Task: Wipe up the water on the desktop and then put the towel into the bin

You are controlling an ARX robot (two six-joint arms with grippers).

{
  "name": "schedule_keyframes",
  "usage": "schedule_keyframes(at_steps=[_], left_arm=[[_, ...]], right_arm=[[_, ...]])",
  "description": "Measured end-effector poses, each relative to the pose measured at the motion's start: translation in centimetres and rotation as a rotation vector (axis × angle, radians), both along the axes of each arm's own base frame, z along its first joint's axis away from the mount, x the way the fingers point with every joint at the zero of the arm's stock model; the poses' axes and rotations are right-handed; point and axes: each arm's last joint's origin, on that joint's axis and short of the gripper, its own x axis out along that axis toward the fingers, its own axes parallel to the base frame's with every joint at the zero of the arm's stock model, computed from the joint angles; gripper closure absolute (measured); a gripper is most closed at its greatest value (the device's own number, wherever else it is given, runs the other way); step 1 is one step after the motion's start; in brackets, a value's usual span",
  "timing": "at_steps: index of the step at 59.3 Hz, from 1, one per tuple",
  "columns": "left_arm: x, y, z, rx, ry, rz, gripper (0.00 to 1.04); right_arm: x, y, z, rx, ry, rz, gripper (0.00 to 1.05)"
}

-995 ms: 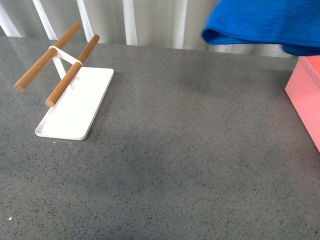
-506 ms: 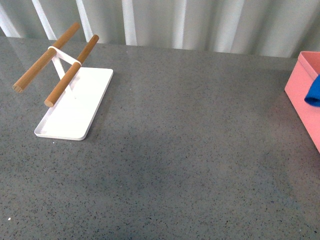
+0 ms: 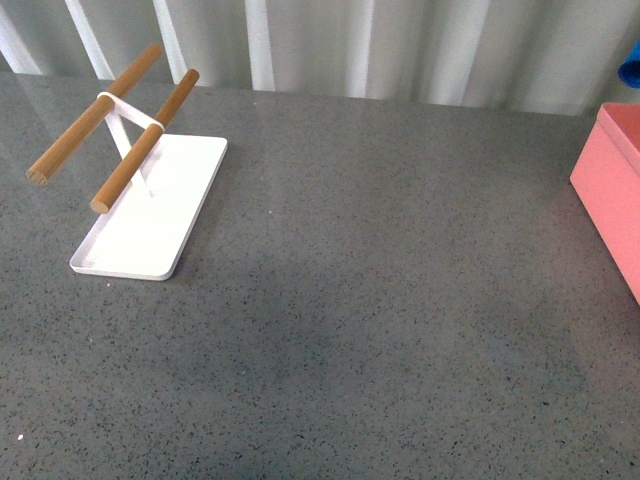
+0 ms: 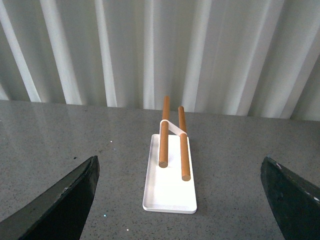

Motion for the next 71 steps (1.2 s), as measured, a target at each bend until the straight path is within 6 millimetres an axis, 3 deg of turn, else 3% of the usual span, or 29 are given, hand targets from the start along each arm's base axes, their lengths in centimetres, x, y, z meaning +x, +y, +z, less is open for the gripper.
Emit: schedule_keyframes(at_steps=[5, 12, 15, 20, 37, 43, 55, 60, 65, 71], left_arm=[[0.0, 0.0, 0.0, 0.0, 0.0, 0.0, 0.07], [0.0, 0.0, 0.0, 0.0, 0.0, 0.0, 0.07], [0.0, 0.0, 0.0, 0.0, 0.0, 0.0, 0.07], [0.0, 0.0, 0.0, 0.0, 0.0, 0.0, 0.07], [0.0, 0.0, 0.0, 0.0, 0.0, 0.0, 0.07], [0.0, 0.0, 0.0, 0.0, 0.0, 0.0, 0.07], [0.0, 0.0, 0.0, 0.0, 0.0, 0.0, 0.07], [0.0, 0.0, 0.0, 0.0, 0.0, 0.004, 0.07], [0.0, 0.0, 0.0, 0.0, 0.0, 0.0, 0.07], [0.0, 0.0, 0.0, 0.0, 0.0, 0.001, 0.07]], right_arm=[[0.2, -0.7, -1.2, 0.011, 0.092, -0.081, 1.01], [0.1, -1.6, -4.4, 0.065, 0.34, -0.192, 0.99], [0.1, -1.9, -5.8, 0.082, 0.41, -0.22, 0.91], [0.3, -2.1, -6.5, 0.097, 0.432, -0.234, 0.78], [0.1, -1.9, -5.9, 0.103, 0.406, -0.24, 0.29], [0.1, -2.0, -5.9, 0.105, 0.404, -0.249, 0.05], [0.2, -2.0, -5.9, 0.128, 0.378, -0.233, 0.08], [-0.8, -1.1, -7.7, 0.356, -0.083, 0.038, 0.26], [-2.8, 0.4, -8.7, 0.339, -0.353, 0.178, 0.41], [-5.6, 2.1, -8.4, 0.292, -0.556, 0.235, 0.6]])
